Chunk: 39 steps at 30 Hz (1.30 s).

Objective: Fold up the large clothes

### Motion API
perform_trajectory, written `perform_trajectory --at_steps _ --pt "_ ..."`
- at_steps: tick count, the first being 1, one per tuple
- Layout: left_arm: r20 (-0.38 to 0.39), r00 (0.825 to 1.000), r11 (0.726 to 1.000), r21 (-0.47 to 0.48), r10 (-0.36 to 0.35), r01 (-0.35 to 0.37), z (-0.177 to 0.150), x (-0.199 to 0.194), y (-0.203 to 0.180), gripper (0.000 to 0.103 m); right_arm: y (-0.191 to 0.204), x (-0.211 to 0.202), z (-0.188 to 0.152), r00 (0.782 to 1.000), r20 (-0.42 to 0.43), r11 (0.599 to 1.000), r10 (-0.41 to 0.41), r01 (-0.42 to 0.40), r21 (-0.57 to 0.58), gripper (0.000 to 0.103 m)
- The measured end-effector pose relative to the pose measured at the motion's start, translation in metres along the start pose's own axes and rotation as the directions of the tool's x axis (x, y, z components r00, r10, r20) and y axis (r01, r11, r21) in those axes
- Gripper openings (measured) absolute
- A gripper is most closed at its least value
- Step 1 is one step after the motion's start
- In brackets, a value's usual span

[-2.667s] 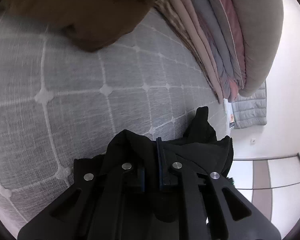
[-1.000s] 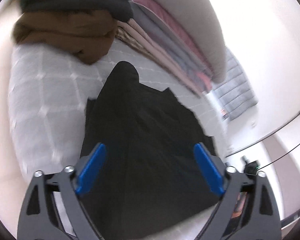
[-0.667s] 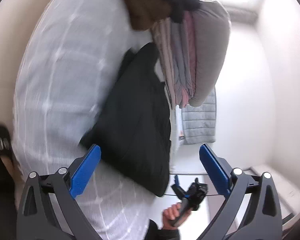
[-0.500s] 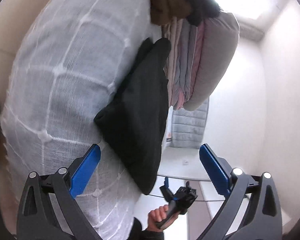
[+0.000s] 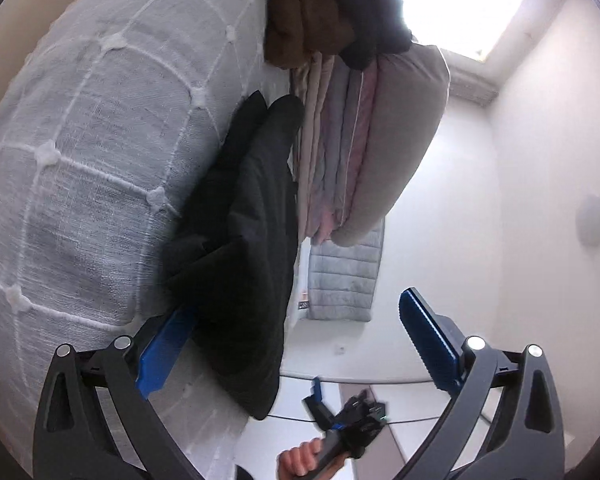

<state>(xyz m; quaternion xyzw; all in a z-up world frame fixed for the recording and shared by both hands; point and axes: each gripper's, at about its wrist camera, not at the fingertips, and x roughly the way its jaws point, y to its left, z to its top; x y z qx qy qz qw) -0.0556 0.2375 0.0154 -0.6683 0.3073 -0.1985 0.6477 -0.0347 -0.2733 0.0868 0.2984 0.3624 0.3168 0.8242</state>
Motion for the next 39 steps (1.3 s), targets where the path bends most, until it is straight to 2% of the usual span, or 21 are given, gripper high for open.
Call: perform_trajectory --at_steps 1,3,7,8,13,19,20,21,22,23,24,26,29,32,36,38,39 --pt "-0.006 0.999 0.999 -0.015 0.051 -0.051 0.003 0.003 0.006 0.096 0.004 0.011 -0.001 1.0 -0.007 1.0 0.023 -0.022 0.007 0.091" --pt "-0.015 0.995 0.992 -0.081 0.096 -0.097 0.004 0.001 0.021 0.096 0.002 0.025 -0.003 0.998 -0.017 0.998 0.054 -0.053 0.039 0.091" --pt "-0.008 0.994 0.99 -0.082 0.111 -0.111 -0.002 -0.007 0.029 0.096 -0.002 0.04 -0.008 0.996 -0.031 0.993 0.084 -0.082 0.08 0.091" --pt "-0.006 0.994 0.99 -0.085 0.111 -0.111 0.001 -0.003 0.027 0.096 -0.003 0.043 -0.009 0.996 -0.038 0.993 0.084 -0.081 0.083 0.091" --pt "0.014 1.0 0.996 -0.084 0.024 -0.023 0.018 0.024 0.018 0.096 -0.003 0.045 -0.009 0.995 -0.044 0.992 0.086 -0.082 0.094 0.091" --pt "0.025 0.999 0.996 -0.082 0.047 -0.044 0.029 0.045 0.011 0.096 -0.002 0.056 -0.013 0.997 -0.078 0.998 0.013 -0.008 0.057 0.091" --pt "0.026 0.999 0.996 -0.083 0.035 -0.033 0.024 0.041 0.013 0.093 -0.003 0.056 -0.013 0.997 -0.077 0.998 0.008 -0.004 0.058 0.091" --pt "0.028 0.999 0.997 -0.069 0.025 -0.023 0.023 0.039 0.009 0.084 -0.004 0.057 -0.014 0.997 -0.075 0.998 0.006 -0.001 0.06 0.091" --pt "0.016 0.999 0.998 -0.05 0.034 -0.034 0.021 0.037 0.007 0.044 -0.005 0.057 -0.014 0.997 -0.072 0.998 0.006 -0.001 0.063 0.091" --pt "-0.009 1.0 0.999 -0.038 -0.005 0.005 0.02 0.04 0.003 0.03 -0.006 0.057 -0.014 0.998 -0.07 0.998 0.008 -0.004 0.068 0.091" --pt "-0.011 1.0 1.0 -0.027 -0.008 0.008 0.019 0.038 -0.001 0.03 -0.007 0.058 -0.015 0.997 -0.071 0.997 0.009 -0.004 0.073 0.091" --pt "-0.008 0.999 0.999 0.021 0.04 -0.04 0.018 0.04 -0.014 0.026 -0.009 0.06 -0.016 0.997 -0.073 0.997 0.008 -0.002 0.082 0.091" --pt "0.027 0.995 0.995 0.041 0.092 -0.093 0.02 0.039 -0.019 0.023 -0.012 0.057 -0.017 0.998 -0.066 0.996 0.006 0.0 0.091 0.091" --pt "0.059 0.99 0.989 0.071 0.125 -0.129 0.019 0.037 -0.02 0.022 -0.012 0.046 -0.015 1.0 -0.014 0.996 -0.003 0.004 0.086 0.091" --pt "0.073 0.993 0.994 0.047 0.092 -0.096 0.024 0.035 -0.006 0.022 -0.017 0.036 -0.015 0.999 0.037 0.992 0.017 -0.021 0.126 0.091" --pt "0.075 0.994 0.996 0.044 0.078 -0.082 0.021 0.029 -0.001 0.022 -0.027 0.043 -0.02 0.999 0.019 0.984 0.039 -0.042 0.174 0.091" --pt "0.074 0.995 0.996 0.047 0.067 -0.071 0.02 0.028 -0.001 0.022 -0.046 0.057 -0.027 0.999 -0.037 0.968 0.018 -0.009 0.251 0.091"
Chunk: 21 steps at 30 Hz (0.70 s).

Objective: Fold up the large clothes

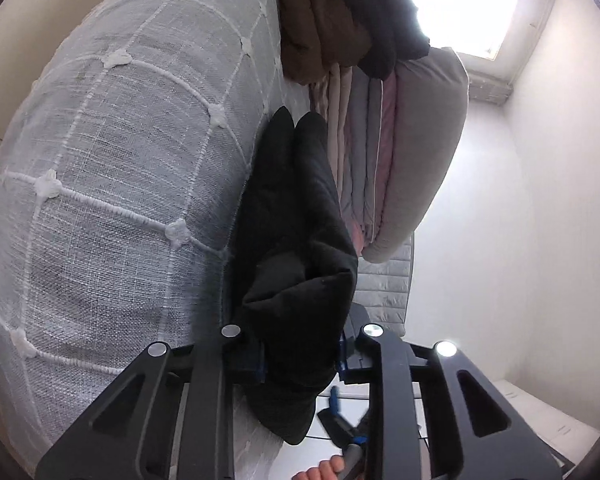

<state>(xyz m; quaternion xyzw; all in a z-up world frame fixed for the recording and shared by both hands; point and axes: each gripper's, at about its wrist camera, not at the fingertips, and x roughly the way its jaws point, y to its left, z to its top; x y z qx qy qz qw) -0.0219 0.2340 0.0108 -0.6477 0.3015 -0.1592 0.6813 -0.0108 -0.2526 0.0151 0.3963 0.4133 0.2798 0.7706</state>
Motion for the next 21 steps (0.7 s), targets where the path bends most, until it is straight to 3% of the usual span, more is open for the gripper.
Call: perform_trajectory --at_steps 2,5,8,9,11,12,13,14,15,17,21 --pt "-0.004 1.0 0.999 0.025 -0.027 0.027 -0.003 -0.003 -0.006 0.022 -0.034 0.023 -0.003 0.996 -0.089 0.995 -0.016 0.025 0.098 0.086" --pt "-0.023 0.998 0.993 0.105 -0.055 0.057 -0.013 -0.008 -0.027 0.022 -0.049 0.002 0.002 0.997 -0.026 0.976 0.075 -0.069 0.205 0.079" --pt "-0.034 0.997 0.985 0.159 -0.068 0.073 -0.016 -0.006 -0.045 0.022 -0.023 -0.022 -0.001 0.984 0.072 0.978 0.161 -0.169 0.122 0.079" --pt "-0.035 0.997 0.982 0.173 -0.068 0.073 -0.016 -0.005 -0.049 0.022 -0.017 -0.018 -0.004 0.98 0.058 0.974 0.191 -0.197 0.11 0.079" --pt "-0.046 0.996 0.975 0.207 -0.075 0.083 -0.019 -0.001 -0.062 0.022 -0.032 0.008 -0.01 0.989 -0.035 0.976 0.143 -0.135 0.174 0.082" --pt "-0.06 0.995 0.969 0.228 -0.078 0.09 -0.022 0.004 -0.072 0.022 -0.046 0.022 -0.014 0.989 -0.072 0.971 0.126 -0.108 0.212 0.078" --pt "-0.071 0.994 0.964 0.249 -0.079 0.094 -0.022 0.012 -0.083 0.022 -0.056 0.023 -0.017 0.994 -0.058 0.972 0.096 -0.081 0.221 0.058" --pt "-0.089 0.993 0.951 0.292 -0.077 0.099 -0.027 0.02 -0.1 0.022 -0.062 0.02 -0.017 0.994 -0.055 0.966 0.098 -0.081 0.247 0.047" --pt "-0.104 0.992 0.941 0.32 -0.078 0.107 -0.031 0.026 -0.112 0.022 -0.069 0.018 -0.016 0.991 -0.05 0.954 0.125 -0.106 0.28 0.044" --pt "-0.158 0.984 0.898 0.418 -0.078 0.139 -0.05 0.046 -0.153 0.022 -0.079 0.015 -0.015 0.99 -0.05 0.941 0.135 -0.112 0.32 0.03" --pt "-0.273 0.961 0.801 0.566 -0.041 0.195 -0.103 0.088 -0.214 0.022 -0.073 0.01 -0.012 0.996 -0.059 0.953 0.072 -0.051 0.3 0.028"
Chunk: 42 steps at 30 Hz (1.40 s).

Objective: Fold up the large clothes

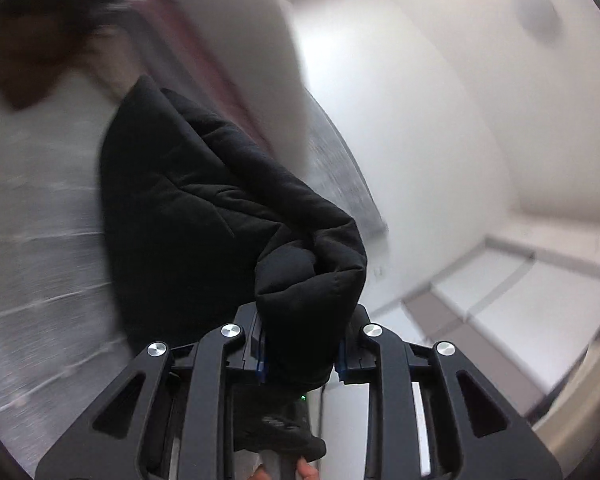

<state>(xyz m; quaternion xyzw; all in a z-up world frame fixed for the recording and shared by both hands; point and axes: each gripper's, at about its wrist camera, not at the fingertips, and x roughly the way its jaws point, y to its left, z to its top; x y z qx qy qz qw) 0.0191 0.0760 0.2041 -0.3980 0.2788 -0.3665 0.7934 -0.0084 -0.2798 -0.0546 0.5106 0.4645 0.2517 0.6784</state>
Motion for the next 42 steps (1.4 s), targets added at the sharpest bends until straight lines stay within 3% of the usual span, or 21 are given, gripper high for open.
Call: perform_trajectory --at_steps 4,8,12,17,19,25,28,31,33,35,36,38,39,41,42 --pt "-0.185 0.983 0.981 0.189 0.003 0.032 -0.022 0.071 -0.062 0.022 -0.006 -0.009 -0.003 0.998 0.05 0.999 0.024 -0.026 0.032 0.028" --pt "-0.385 0.922 0.944 0.315 0.037 0.094 -0.06 0.137 -0.098 0.022 -0.022 -0.023 -0.012 0.984 0.136 0.988 0.112 -0.124 0.088 0.028" --pt "-0.57 0.819 0.923 0.347 0.065 0.169 -0.101 0.187 -0.107 0.022 -0.036 -0.034 -0.019 0.962 0.203 0.969 0.184 -0.212 0.127 0.028" --pt "-0.736 0.662 0.903 0.369 0.14 0.219 -0.152 0.236 -0.101 0.023 -0.051 -0.041 -0.016 0.932 0.239 0.934 0.271 -0.315 0.17 0.028" --pt "-0.764 0.625 0.907 0.364 0.16 0.213 -0.162 0.251 -0.094 0.024 -0.058 -0.042 -0.015 0.925 0.238 0.914 0.298 -0.348 0.208 0.028" --pt "-0.776 0.599 0.923 0.352 0.196 0.154 -0.156 0.279 -0.084 0.025 -0.067 -0.073 -0.03 0.953 0.166 0.894 0.252 -0.295 0.336 0.028" --pt "-0.783 0.588 0.924 0.353 0.205 0.149 -0.158 0.284 -0.083 0.027 -0.068 -0.112 -0.047 0.97 0.147 0.918 0.195 -0.234 0.322 0.063" --pt "-0.791 0.58 0.934 0.33 0.193 0.139 -0.161 0.287 -0.079 0.029 -0.05 -0.17 -0.058 0.985 0.16 0.97 0.062 -0.097 0.222 0.071" --pt "-0.793 0.572 0.933 0.336 0.207 0.129 -0.161 0.29 -0.072 0.033 -0.041 -0.211 -0.058 0.973 0.229 0.987 -0.035 -0.002 0.16 0.071" --pt "-0.787 0.573 0.924 0.361 0.229 0.126 -0.168 0.289 -0.075 0.04 -0.032 -0.269 -0.055 0.924 0.362 0.989 -0.127 0.091 0.114 0.074" --pt "-0.782 0.576 0.92 0.372 0.24 0.123 -0.173 0.295 -0.075 0.042 -0.029 -0.3 -0.044 0.884 0.441 0.987 -0.152 0.117 0.107 0.078" --pt "-0.768 0.586 0.913 0.393 0.257 0.114 -0.181 0.298 -0.076 0.049 -0.025 -0.318 -0.038 0.856 0.491 0.986 -0.165 0.138 0.091 0.085" --pt "-0.756 0.595 0.905 0.411 0.271 0.11 -0.185 0.299 -0.078 0.05 -0.028 -0.327 -0.04 0.867 0.479 0.991 -0.136 0.118 0.068 0.085" --pt "-0.719 0.614 0.871 0.48 0.324 0.103 -0.2 0.302 -0.087 0.057 -0.036 -0.318 0.005 0.925 0.379 0.998 -0.029 0.005 0.063 0.085" --pt "-0.701 0.622 0.851 0.515 0.348 0.104 -0.204 0.302 -0.09 0.059 -0.04 -0.311 0.022 0.938 0.346 0.997 -0.018 -0.008 0.073 0.085"
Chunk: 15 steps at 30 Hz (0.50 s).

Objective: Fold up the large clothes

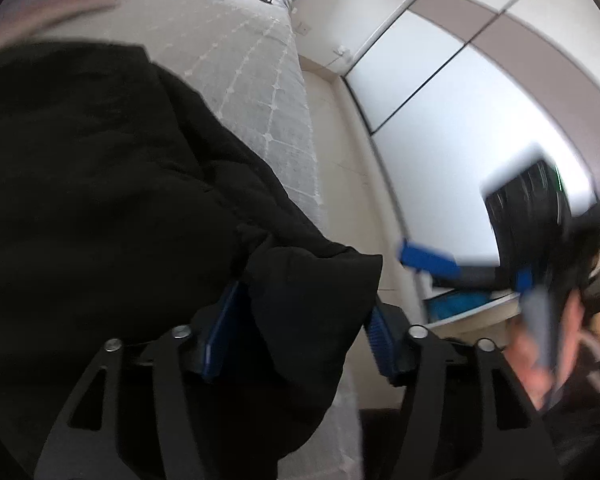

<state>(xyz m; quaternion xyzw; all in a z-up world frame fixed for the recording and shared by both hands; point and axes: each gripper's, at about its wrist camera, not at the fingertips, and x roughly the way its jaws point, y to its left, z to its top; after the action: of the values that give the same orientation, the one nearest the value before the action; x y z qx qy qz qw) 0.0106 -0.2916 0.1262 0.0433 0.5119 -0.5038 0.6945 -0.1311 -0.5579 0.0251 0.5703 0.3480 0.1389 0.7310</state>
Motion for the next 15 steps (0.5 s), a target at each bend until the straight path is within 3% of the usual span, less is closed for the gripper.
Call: perform_trajectory --at_steps 4,6,9,12,15 --pt "0.031 0.989 0.983 0.11 0.147 -0.149 0.0 0.016 -0.029 0.068 0.007 0.055 0.026 0.993 -0.115 1.0 0.01 -0.008 0.021 0.086" --pt "0.041 0.985 0.974 0.147 0.166 -0.17 -0.004 0.015 -0.041 0.072 0.022 0.082 0.034 0.983 -0.186 1.0 0.013 -0.016 -0.012 0.086" --pt "0.045 0.987 0.974 0.162 0.154 -0.16 -0.01 0.007 -0.049 0.072 0.032 0.084 0.055 0.965 -0.256 0.995 0.057 -0.077 -0.066 0.085" --pt "0.043 0.99 0.983 0.124 0.135 -0.139 -0.018 -0.009 -0.048 0.072 0.042 0.095 0.062 0.956 -0.27 0.984 -0.115 0.072 -0.165 0.085" --pt "0.032 0.989 0.982 0.124 0.142 -0.145 -0.032 -0.024 -0.054 0.072 0.041 0.108 0.06 0.916 -0.312 0.955 -0.253 0.183 -0.235 0.085"
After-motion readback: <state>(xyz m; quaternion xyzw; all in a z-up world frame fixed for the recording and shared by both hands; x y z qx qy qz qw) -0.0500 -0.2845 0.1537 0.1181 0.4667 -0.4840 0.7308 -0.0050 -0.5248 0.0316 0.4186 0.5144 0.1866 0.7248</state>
